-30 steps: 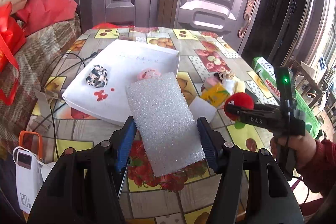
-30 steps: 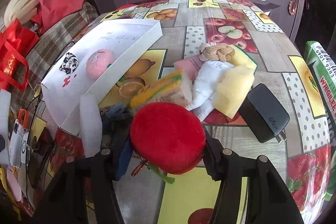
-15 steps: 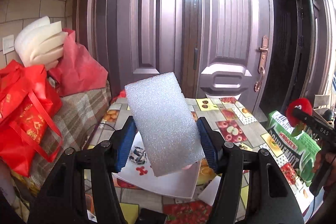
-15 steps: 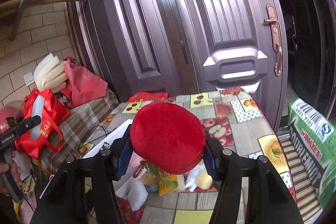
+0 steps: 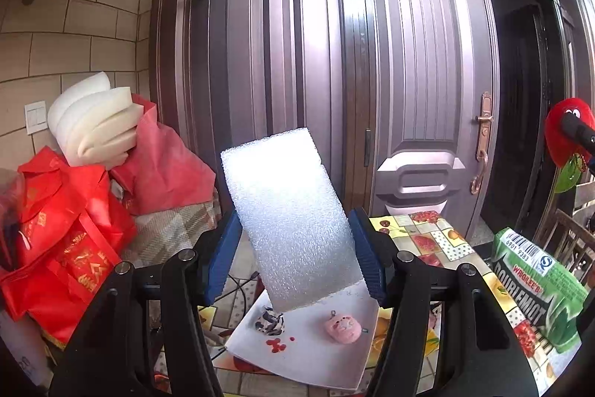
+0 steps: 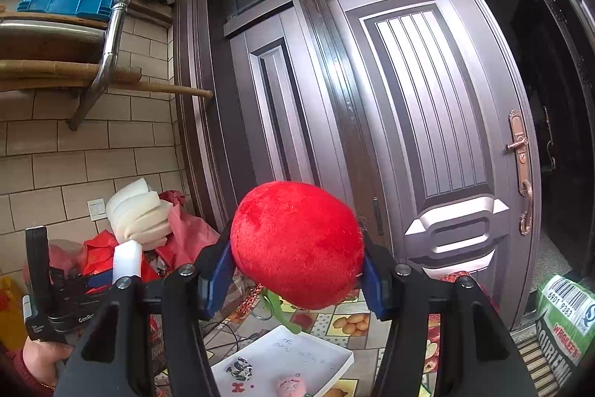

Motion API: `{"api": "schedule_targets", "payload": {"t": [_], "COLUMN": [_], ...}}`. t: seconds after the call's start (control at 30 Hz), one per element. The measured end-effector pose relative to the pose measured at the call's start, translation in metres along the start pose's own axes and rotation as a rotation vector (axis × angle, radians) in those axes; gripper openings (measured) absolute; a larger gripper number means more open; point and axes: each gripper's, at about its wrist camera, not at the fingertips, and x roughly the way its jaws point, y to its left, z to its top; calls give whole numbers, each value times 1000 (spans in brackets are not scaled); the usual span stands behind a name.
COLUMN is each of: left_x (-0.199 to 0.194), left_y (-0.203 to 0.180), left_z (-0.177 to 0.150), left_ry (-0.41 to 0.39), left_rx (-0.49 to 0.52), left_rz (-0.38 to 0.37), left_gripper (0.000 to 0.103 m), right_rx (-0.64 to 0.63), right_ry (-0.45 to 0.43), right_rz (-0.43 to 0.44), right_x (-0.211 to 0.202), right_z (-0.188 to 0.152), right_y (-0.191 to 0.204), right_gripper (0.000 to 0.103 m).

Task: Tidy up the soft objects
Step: 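Lower the foam block and apple plush into the white box and release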

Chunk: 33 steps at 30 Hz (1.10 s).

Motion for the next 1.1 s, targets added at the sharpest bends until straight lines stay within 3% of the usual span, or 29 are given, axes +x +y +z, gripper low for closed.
{"api": "schedule_targets", "payload": {"t": [0.37, 0.77, 1.1], "left_x": [9, 27, 58], "left_y": [4, 7, 12], "left_z": [-2, -11, -26], "left_ry": [2, 41, 95], "left_rx": [-11, -30, -49], "left_rz": [5, 10, 1], "left_gripper": [60, 60, 60], "right_rx": [-17, -25, 10], "right_ry": [1, 90, 213], "right_rz": [9, 24, 51], "right_x": [10, 39, 79], "right_z": [0, -13, -39], "right_y": [13, 19, 18], "right_gripper": [58, 59, 59]}}
